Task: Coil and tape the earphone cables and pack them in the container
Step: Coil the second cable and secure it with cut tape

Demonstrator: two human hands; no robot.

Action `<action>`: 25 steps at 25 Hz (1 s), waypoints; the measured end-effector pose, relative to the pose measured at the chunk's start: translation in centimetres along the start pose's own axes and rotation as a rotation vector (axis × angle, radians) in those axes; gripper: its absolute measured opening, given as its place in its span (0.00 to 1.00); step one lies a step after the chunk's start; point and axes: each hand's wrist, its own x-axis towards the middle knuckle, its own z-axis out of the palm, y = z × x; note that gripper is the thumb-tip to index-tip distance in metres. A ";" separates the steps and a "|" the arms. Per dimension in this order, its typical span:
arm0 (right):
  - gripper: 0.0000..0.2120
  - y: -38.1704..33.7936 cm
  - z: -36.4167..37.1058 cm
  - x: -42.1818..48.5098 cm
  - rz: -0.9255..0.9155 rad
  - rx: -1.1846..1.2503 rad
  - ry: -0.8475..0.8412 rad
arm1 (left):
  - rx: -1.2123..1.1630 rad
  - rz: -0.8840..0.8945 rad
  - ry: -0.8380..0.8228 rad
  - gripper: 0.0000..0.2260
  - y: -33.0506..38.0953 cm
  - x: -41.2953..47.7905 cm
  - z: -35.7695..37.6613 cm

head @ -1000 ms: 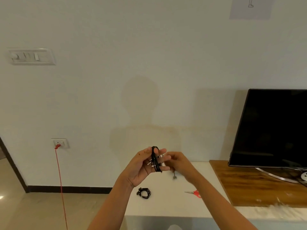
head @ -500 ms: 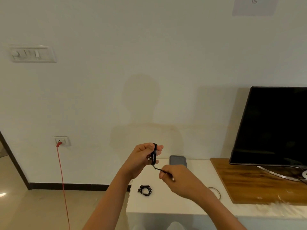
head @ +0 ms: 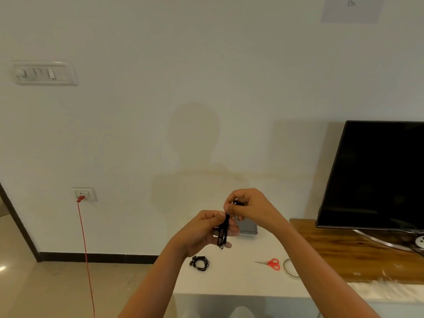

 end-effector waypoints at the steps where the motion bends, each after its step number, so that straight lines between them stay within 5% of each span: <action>1: 0.02 0.5 0.2 0.0 0.018 0.084 0.016 | -0.041 -0.007 -0.002 0.15 -0.1 0.0 0.0; 9: 0.12 3.6 3.0 -1.0 0.116 0.661 -0.009 | -0.395 -0.004 0.007 0.14 -0.3 -0.1 0.9; 14: 0.11 4.1 3.9 -2.0 0.093 0.669 0.076 | -0.463 -0.005 0.046 0.14 -0.6 0.1 1.0; 20: 0.05 4.5 3.4 -1.5 0.040 0.276 0.200 | -0.419 -0.068 0.166 0.17 -1.4 1.2 0.6; 25: 0.06 6.3 4.0 -0.9 0.112 0.389 0.173 | -0.208 -0.091 0.233 0.13 -2.5 2.3 0.9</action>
